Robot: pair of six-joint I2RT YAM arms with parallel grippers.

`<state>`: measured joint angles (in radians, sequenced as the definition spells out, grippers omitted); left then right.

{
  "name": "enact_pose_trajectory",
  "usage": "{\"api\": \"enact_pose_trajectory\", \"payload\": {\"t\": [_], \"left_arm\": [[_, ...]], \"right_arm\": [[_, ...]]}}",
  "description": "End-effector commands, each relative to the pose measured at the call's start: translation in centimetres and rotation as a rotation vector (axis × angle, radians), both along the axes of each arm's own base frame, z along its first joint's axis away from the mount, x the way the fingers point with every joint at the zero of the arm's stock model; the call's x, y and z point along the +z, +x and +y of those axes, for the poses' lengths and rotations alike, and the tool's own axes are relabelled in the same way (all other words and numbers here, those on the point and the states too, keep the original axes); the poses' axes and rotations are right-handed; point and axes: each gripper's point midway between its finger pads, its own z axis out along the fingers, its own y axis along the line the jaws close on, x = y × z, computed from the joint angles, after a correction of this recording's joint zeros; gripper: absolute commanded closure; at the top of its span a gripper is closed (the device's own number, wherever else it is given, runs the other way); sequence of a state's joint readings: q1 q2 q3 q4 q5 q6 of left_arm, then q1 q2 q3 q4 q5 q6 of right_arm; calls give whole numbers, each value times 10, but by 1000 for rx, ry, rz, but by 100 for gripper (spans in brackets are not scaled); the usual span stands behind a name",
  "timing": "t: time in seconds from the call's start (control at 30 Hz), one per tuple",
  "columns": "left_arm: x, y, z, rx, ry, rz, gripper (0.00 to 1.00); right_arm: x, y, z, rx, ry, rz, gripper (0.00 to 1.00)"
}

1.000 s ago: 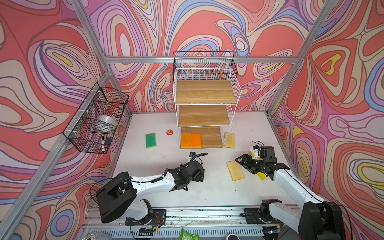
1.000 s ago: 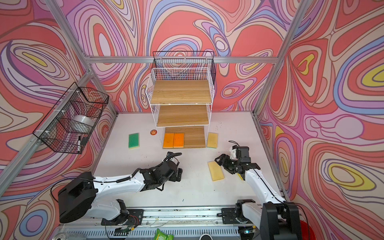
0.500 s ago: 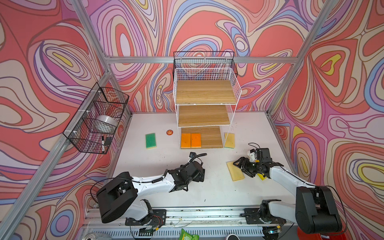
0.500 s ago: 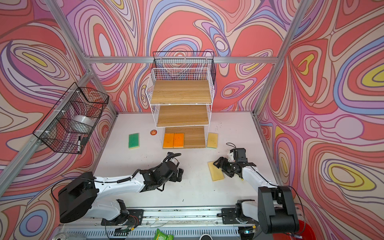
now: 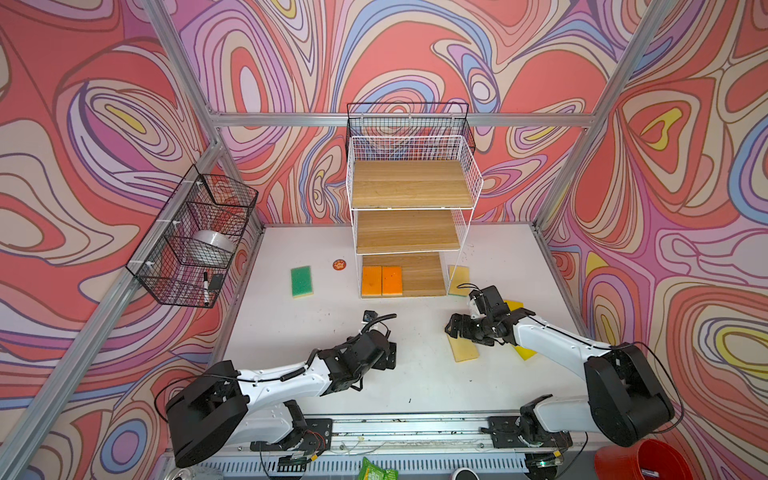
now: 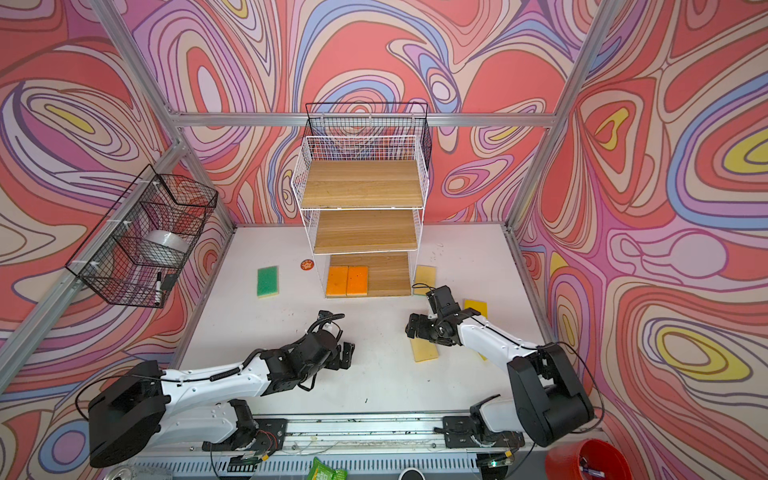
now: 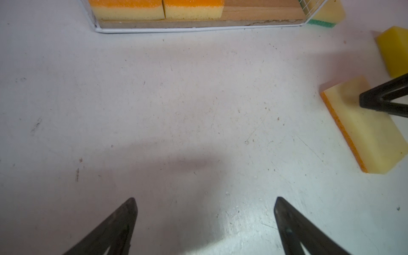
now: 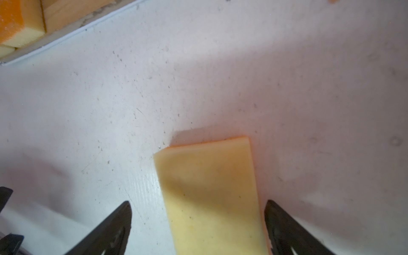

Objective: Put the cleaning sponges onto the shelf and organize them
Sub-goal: 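Lower right gripper and grasp the pale yellow sponge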

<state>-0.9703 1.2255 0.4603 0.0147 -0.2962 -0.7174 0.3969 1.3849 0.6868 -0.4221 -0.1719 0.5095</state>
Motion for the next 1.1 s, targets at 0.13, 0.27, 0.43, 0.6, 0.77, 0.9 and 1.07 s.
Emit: {"api": "enact_pose_trajectory", "payload": {"t": [0.13, 0.27, 0.43, 0.6, 0.77, 0.9, 1.07], "left_arm": [[3, -6, 22, 56, -15, -22, 2], [2, -11, 32, 70, -23, -27, 2], [0, -13, 41, 89, -28, -35, 2], [-1, -13, 46, 101, -29, -39, 2], [-1, -13, 46, 99, -29, -36, 2], [-1, -13, 47, 102, -28, -34, 2], [3, -13, 46, 104, -45, -35, 2]], "right_arm": [[1, 14, -4, 19, -228, -45, 2], [-2, 20, -6, 26, -275, -44, 2], [-11, 18, -1, 71, -299, -15, 2], [-15, 17, 3, 97, -307, -15, 2], [-19, 17, 4, 107, -311, -10, 2], [-24, 18, 5, 108, -315, 0, 5], [-30, 18, 5, 108, -319, 12, 17]]}}
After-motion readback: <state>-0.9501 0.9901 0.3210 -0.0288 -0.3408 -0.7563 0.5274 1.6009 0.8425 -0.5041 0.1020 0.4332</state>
